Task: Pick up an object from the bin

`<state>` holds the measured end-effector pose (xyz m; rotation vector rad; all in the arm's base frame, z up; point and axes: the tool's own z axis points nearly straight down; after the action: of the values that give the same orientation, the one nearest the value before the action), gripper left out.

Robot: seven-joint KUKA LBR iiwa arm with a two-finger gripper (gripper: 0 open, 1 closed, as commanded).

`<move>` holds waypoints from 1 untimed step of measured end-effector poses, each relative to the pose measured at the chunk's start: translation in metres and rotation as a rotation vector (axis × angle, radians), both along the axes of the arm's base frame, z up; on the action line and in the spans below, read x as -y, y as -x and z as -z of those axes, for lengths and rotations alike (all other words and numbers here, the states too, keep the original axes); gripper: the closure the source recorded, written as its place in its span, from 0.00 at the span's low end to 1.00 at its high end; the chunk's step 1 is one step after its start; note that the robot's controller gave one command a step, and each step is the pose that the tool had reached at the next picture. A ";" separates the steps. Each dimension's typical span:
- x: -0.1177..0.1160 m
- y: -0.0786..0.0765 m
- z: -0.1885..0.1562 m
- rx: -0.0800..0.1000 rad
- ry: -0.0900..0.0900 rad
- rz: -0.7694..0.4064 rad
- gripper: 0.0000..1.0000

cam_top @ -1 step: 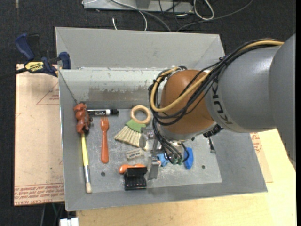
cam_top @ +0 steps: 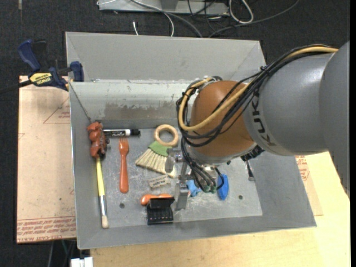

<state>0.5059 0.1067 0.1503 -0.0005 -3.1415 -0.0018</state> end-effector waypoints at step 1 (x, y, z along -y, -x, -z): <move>0.004 0.005 0.048 0.007 -0.001 -0.231 0.00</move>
Offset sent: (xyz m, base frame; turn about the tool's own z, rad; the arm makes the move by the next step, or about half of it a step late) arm -0.0198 -0.0070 -0.0151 -0.4951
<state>0.5010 0.1031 0.1020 0.3623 -3.1275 -0.0037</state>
